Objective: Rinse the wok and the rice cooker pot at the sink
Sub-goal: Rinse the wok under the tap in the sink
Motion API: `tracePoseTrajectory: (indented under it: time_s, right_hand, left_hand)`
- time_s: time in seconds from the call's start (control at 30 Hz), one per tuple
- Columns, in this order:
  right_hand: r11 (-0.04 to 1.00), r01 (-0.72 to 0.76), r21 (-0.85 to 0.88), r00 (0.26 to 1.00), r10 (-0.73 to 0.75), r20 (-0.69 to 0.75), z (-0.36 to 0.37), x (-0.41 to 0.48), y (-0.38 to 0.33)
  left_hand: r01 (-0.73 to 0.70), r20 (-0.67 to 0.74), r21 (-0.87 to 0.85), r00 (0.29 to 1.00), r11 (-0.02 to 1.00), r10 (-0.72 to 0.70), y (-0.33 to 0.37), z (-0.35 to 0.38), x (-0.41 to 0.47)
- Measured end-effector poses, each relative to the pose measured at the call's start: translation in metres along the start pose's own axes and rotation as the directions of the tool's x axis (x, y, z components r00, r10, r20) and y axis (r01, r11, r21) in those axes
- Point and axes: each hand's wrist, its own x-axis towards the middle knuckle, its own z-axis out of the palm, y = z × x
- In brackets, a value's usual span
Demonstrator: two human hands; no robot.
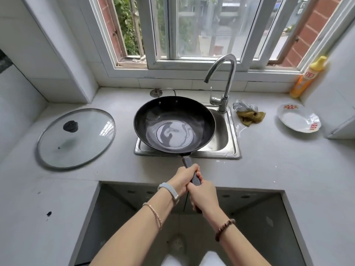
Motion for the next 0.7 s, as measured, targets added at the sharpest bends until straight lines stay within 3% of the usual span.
tracePoseTrajectory:
  time_s: [0.7]
  right_hand:
    - [0.998, -0.055, -0.012, 0.998, 0.055, 0.014, -0.022, 0.066, -0.006]
  left_hand:
    - [0.079, -0.033, -0.025, 0.996, 0.997, -0.08, 0.015, 0.027, 0.061]
